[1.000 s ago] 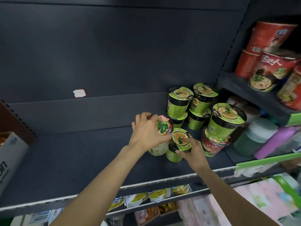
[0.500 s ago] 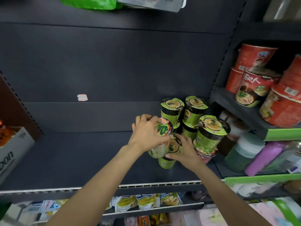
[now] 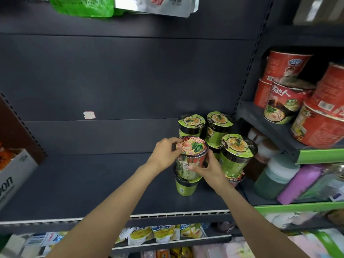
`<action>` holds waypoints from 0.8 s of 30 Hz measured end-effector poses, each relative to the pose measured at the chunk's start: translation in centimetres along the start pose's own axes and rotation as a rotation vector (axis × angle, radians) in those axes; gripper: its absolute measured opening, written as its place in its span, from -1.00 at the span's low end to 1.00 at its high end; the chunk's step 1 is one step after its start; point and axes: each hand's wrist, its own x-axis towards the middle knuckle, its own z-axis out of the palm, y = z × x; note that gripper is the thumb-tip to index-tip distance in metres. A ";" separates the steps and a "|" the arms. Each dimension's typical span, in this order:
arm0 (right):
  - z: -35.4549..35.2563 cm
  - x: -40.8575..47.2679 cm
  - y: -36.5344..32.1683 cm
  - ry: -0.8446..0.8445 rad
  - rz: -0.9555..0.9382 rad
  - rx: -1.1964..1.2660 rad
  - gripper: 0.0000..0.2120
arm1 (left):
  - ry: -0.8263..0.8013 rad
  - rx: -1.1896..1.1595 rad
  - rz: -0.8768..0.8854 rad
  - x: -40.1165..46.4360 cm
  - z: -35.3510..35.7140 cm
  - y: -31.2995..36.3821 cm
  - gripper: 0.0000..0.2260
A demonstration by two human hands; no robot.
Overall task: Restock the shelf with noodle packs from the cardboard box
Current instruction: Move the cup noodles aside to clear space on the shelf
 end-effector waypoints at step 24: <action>8.5 -4.0 -8.4 -0.064 -0.523 -0.627 -0.78 | 0.423 0.353 0.147 -9.8 -5.9 -2.5 -0.75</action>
